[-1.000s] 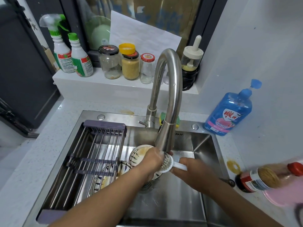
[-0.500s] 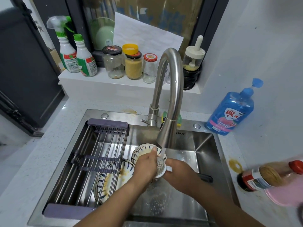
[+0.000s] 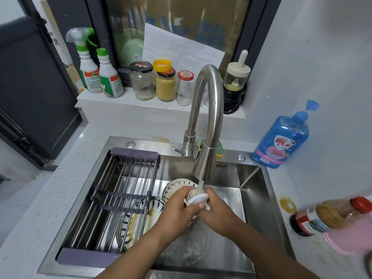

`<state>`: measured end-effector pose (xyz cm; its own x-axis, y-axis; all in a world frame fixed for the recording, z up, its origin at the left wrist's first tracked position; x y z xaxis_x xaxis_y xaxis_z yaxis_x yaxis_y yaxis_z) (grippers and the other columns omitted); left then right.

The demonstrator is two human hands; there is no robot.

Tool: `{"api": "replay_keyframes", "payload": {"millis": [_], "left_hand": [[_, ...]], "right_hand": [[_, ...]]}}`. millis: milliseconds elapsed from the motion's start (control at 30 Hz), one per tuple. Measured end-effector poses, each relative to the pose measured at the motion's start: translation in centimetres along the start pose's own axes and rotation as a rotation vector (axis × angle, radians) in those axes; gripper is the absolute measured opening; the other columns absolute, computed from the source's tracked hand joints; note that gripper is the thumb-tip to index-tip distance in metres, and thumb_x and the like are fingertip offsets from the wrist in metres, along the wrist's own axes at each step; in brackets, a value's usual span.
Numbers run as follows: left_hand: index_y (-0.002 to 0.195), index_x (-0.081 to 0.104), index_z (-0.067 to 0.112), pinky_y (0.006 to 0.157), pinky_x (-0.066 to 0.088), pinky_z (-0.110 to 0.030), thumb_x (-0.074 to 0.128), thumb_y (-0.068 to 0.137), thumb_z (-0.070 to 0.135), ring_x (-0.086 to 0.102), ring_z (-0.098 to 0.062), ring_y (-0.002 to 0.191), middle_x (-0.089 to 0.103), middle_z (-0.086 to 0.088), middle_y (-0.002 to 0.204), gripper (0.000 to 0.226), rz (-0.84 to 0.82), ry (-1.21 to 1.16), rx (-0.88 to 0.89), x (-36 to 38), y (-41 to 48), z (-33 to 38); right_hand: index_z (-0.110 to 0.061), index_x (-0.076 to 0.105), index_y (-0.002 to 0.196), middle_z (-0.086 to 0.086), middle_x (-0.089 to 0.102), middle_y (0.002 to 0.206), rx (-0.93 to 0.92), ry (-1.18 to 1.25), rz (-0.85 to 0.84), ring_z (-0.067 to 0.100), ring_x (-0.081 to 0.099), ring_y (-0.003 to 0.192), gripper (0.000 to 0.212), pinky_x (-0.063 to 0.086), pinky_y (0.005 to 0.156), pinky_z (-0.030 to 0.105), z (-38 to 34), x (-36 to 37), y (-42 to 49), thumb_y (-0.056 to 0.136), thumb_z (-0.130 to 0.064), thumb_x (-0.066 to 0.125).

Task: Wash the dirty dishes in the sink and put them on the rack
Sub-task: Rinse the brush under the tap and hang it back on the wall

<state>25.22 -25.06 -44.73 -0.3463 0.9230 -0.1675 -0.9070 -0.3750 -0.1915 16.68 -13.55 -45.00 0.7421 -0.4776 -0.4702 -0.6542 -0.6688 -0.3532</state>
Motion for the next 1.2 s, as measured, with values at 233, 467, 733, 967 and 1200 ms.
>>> {"api": "replay_keyframes", "payload": {"millis": [233, 467, 733, 967, 1200], "left_hand": [[0.105, 0.044, 0.042, 0.060, 0.038, -0.018, 0.040, 0.099, 0.066, 0.057, -0.003, 0.078, 0.061, 0.015, 0.091, 0.025, 0.182, 0.444, 0.036, -0.4, -0.2, 2.5], [0.106, 0.053, 0.050, 0.089, 0.056, -0.038, 0.051, 0.088, 0.076, 0.068, -0.002, 0.095, 0.069, 0.021, 0.101, 0.032, 0.099, 0.177, -0.103, -1.3, 0.5, 1.8], [0.093, 0.048, 0.031, 0.057, 0.060, -0.043, 0.052, 0.098, 0.050, 0.059, -0.016, 0.053, 0.065, -0.003, 0.070, 0.020, 0.296, 0.097, -0.124, -3.2, 0.9, 2.7], [0.101, 0.055, 0.034, 0.068, 0.060, -0.038, 0.048, 0.089, 0.074, 0.069, -0.007, 0.078, 0.072, 0.010, 0.088, 0.042, 0.116, 0.059, -0.174, -0.1, -0.4, 3.5], [0.103, 0.049, 0.031, 0.058, 0.046, -0.033, 0.048, 0.099, 0.019, 0.057, -0.015, 0.066, 0.062, -0.003, 0.095, 0.013, 0.375, 0.146, -0.091, -3.5, 1.6, 6.2]], "right_hand": [[-0.044, 0.043, 0.131, -0.010, 0.068, 0.119, -0.107, 0.060, 0.007, 0.008, 0.066, 0.111, 0.063, 0.054, 0.099, 0.038, -1.5, 1.4, 0.8, 0.077, -0.036, 0.076], [-0.025, 0.051, 0.138, -0.005, 0.065, 0.125, -0.170, -0.217, 0.069, 0.011, 0.062, 0.113, 0.049, 0.052, 0.098, 0.028, -3.1, 1.6, 1.9, 0.092, -0.019, 0.067], [-0.027, 0.055, 0.117, -0.001, 0.068, 0.099, -0.095, -0.729, 0.127, 0.024, 0.065, 0.089, 0.021, 0.047, 0.074, 0.034, 0.4, -0.2, 1.1, 0.100, -0.038, 0.055], [-0.029, 0.063, 0.114, -0.004, 0.070, 0.100, -0.104, -0.440, 0.152, 0.019, 0.066, 0.091, 0.022, 0.052, 0.080, 0.035, -0.1, 0.0, 1.3, 0.097, -0.033, 0.049], [-0.026, 0.060, 0.088, -0.005, 0.063, 0.079, -0.010, -0.139, 0.165, 0.009, 0.054, 0.063, 0.012, 0.045, 0.059, 0.025, -0.1, 0.1, 1.3, 0.100, -0.027, 0.061]]}}
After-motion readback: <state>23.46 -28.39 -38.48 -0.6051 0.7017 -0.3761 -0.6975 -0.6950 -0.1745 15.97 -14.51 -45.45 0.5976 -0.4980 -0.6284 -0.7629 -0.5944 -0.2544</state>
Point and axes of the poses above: each hand's wrist, its own y-axis towards the middle knuckle, its own x-axis out of the palm, z = x × y, the point moved 5 cm from there along y, towards the middle knuckle
